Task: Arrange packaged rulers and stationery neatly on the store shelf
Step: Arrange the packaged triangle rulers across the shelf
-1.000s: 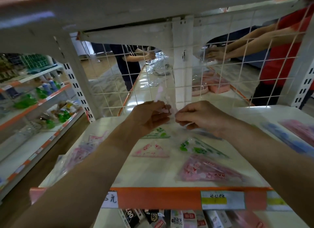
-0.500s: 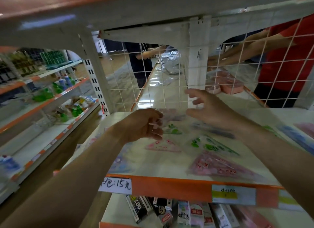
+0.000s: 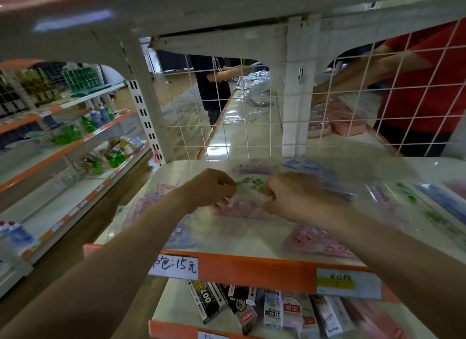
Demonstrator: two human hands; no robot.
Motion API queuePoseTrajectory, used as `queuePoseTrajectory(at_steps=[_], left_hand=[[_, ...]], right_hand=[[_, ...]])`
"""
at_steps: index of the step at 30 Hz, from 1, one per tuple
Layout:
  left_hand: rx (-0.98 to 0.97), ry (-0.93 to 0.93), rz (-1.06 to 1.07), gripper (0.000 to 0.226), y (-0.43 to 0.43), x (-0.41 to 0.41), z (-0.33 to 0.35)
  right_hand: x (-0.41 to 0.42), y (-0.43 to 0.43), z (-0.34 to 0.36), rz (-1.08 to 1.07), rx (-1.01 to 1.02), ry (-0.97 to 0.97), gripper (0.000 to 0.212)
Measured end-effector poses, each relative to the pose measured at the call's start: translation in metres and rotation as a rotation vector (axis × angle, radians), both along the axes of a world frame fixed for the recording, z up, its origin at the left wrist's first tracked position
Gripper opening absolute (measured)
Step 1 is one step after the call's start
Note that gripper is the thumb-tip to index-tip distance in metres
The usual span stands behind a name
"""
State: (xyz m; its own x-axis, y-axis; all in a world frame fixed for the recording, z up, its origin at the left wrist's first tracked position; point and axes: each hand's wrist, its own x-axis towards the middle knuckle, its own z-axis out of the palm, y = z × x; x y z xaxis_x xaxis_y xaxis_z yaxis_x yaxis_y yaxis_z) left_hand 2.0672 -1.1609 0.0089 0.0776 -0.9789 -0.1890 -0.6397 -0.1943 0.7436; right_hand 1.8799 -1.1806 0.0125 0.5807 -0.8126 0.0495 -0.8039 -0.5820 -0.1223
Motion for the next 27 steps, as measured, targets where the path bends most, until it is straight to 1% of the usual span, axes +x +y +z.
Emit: queuePoseTrajectory(at_steps=[3,5,7,9,11,14,16,19,22,24,27], left_hand=[[-0.071,-0.143,-0.024,0.022,0.001,0.0,-0.002],[-0.083,-0.246,-0.05,0.028,0.004,0.001,0.001],[-0.021,-0.341,-0.136,0.046,0.009,0.001,0.002],[0.049,-0.442,-0.217,0.061,0.013,-0.003,0.0],[0.047,-0.529,-0.244,0.063,0.014,-0.008,-0.001],[-0.001,-0.634,-0.257,0.053,0.016,-0.013,-0.001],[-0.001,-0.666,-0.254,0.049,0.015,-0.012,-0.001],[0.011,-0.672,-0.241,0.05,0.014,-0.01,-0.001],[0.007,-0.675,-0.246,0.056,0.012,-0.01,0.0],[-0.005,-0.634,-0.234,0.058,0.009,-0.01,0.001],[-0.025,-0.571,-0.215,0.054,0.005,-0.009,0.004]], right_hand=[[0.002,0.006,0.0,0.01,-0.01,0.131,0.045],[0.005,0.008,-0.001,0.009,-0.038,0.16,0.052],[0.006,0.009,-0.003,0.01,-0.049,0.121,0.047],[0.008,0.01,-0.008,0.035,-0.044,0.073,0.032],[0.012,0.012,-0.012,0.069,-0.045,0.039,0.021],[0.02,0.008,-0.017,0.081,-0.039,0.026,0.019],[0.024,0.005,-0.021,0.069,-0.022,0.033,0.016],[0.026,0.005,-0.022,0.069,-0.019,0.039,0.013],[0.011,0.001,-0.01,0.056,0.029,-0.027,0.022],[-0.007,-0.006,0.002,0.011,0.057,-0.068,0.026],[-0.02,-0.011,0.014,-0.008,0.09,-0.11,0.024]])
